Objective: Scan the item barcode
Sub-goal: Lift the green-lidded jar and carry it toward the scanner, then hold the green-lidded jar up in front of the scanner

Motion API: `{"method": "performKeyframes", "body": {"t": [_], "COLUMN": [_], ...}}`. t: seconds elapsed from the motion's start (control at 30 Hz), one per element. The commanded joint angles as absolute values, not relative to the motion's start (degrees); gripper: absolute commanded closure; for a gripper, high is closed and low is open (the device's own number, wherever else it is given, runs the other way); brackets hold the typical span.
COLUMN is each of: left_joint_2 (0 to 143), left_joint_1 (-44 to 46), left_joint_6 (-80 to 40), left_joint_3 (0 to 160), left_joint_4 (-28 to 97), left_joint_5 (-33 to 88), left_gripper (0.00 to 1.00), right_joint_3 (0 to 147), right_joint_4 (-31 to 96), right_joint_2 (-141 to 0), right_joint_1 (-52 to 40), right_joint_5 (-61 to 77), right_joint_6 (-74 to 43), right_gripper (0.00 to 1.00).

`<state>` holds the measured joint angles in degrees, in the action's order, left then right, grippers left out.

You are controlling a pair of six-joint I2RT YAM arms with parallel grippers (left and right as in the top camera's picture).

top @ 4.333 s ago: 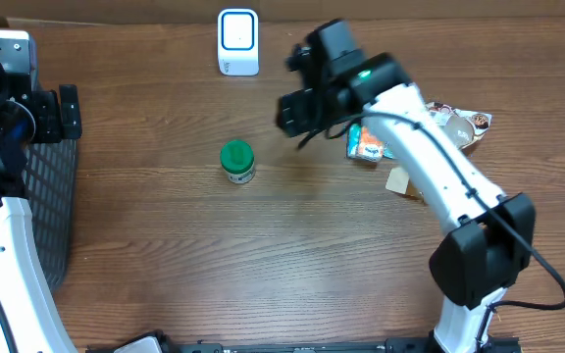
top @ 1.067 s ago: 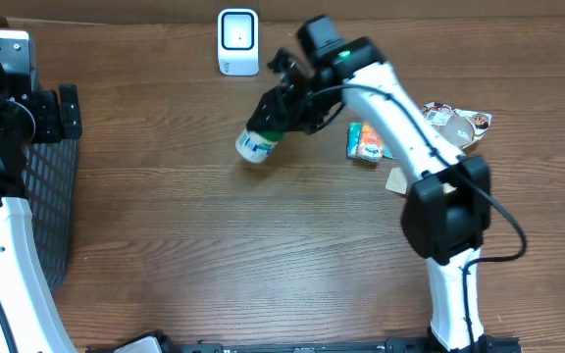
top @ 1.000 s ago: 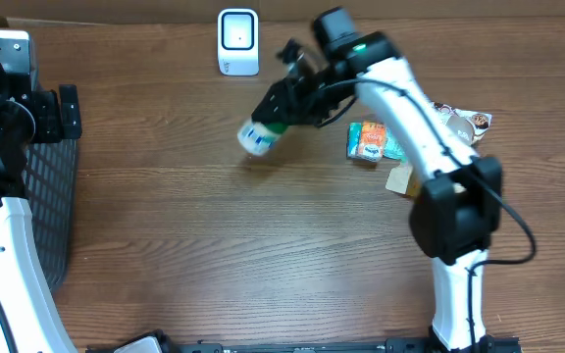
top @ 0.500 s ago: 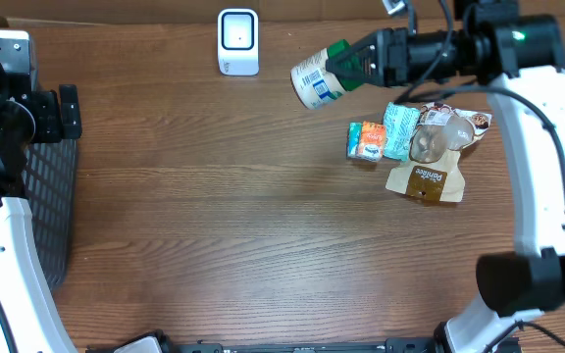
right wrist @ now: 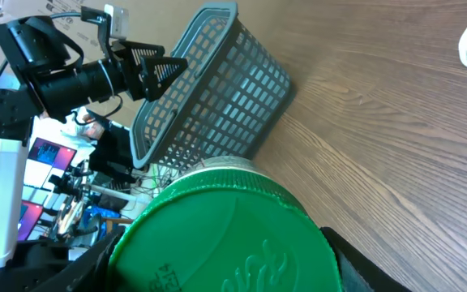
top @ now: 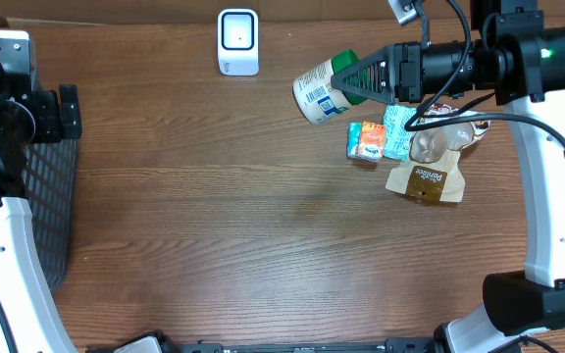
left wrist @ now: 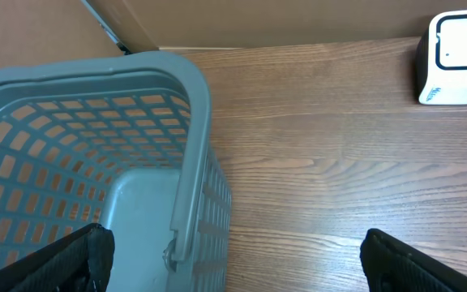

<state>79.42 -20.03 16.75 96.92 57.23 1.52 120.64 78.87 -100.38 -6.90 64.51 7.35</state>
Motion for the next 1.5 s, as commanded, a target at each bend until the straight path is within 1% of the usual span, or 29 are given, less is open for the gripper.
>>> {"method": "performKeyframes", "body": {"t": [0.0, 0.1, 0.2, 0.27, 0.37, 0.47, 0.57, 0.73, 0.87, 1.0, 1.07, 1.27, 1.33, 1.47], "left_joint_2": [79.4, 79.4, 79.4, 79.4, 79.4, 79.4, 79.4, 79.4, 79.4, 79.4, 79.4, 79.4, 79.4, 79.4], "left_joint_1": [-20.23, -20.23, -20.23, -20.23, -20.23, -20.23, -20.23, -20.23, -20.23, -20.23, -20.23, -20.23, -20.23, -20.23], "left_joint_6": [17.8, 17.8, 17.8, 17.8, 17.82, 17.8, 17.8, 17.8, 17.82, 17.8, 17.8, 17.8, 17.8, 17.82], "left_joint_3": [98.08, 98.08, 98.1, 98.08, 98.08, 98.1, 98.08, 98.1, 98.08, 98.08, 98.1, 98.08, 98.08, 98.1], "left_joint_4": [57.01, 57.01, 57.01, 57.01, 57.01, 57.01, 57.01, 57.01, 57.01, 57.01, 57.01, 57.01, 57.01, 57.01], "left_joint_5": [1.96, 1.96, 1.96, 1.96, 1.98, 1.96, 1.96, 1.96, 1.96, 1.96, 1.96, 1.96, 1.96, 1.98], "left_gripper": [0.01, 0.0, 0.0, 0.0, 0.01, 0.0, 0.01, 0.0, 0.0, 0.0, 0.0, 0.0, 0.01, 0.01], "right_joint_3": [121.95, 121.89, 121.84, 121.84, 121.84, 121.84, 121.84, 121.84, 121.84, 121.84, 121.84, 121.84, 121.84, 121.84], "right_joint_4": [78.04, 75.64, 71.26, 66.0, 58.63, 48.97, 37.8, 19.53, 6.87, -5.48, -9.85, -17.45, -17.74, -17.52], "right_joint_2": [-99.02, -99.13, -99.81, -101.73, -105.32, -109.71, -114.72, -123.39, -130.04, -136.46, -139.15, -144.7, -145.88, -146.08], "right_joint_1": [-7.84, -10.26, -14.55, -19.92, -24.95, -28.49, -30.39, -30.89, -30.74, -30.72, -30.74, -30.5, -30.06, -28.91], "right_joint_5": [62.46, 53.1, 40.62, 26.7, 13.89, 3.46, -3.9, -5.96, -5.93, -5.93, -5.93, -5.91, -4.95, -3.36], "right_joint_6": [8.21, 6.46, 4.05, 4.08, 4.1, 5.28, 10.96, 27.99, 38.85, 46.94, 48.21, 49.58, 53.25, 54.08], "right_gripper": [0.58, 0.58, 0.57, 0.57, 0.58, 0.59, 0.6, 0.6, 0.6, 0.59, 0.59, 0.59, 0.59, 0.59]}}
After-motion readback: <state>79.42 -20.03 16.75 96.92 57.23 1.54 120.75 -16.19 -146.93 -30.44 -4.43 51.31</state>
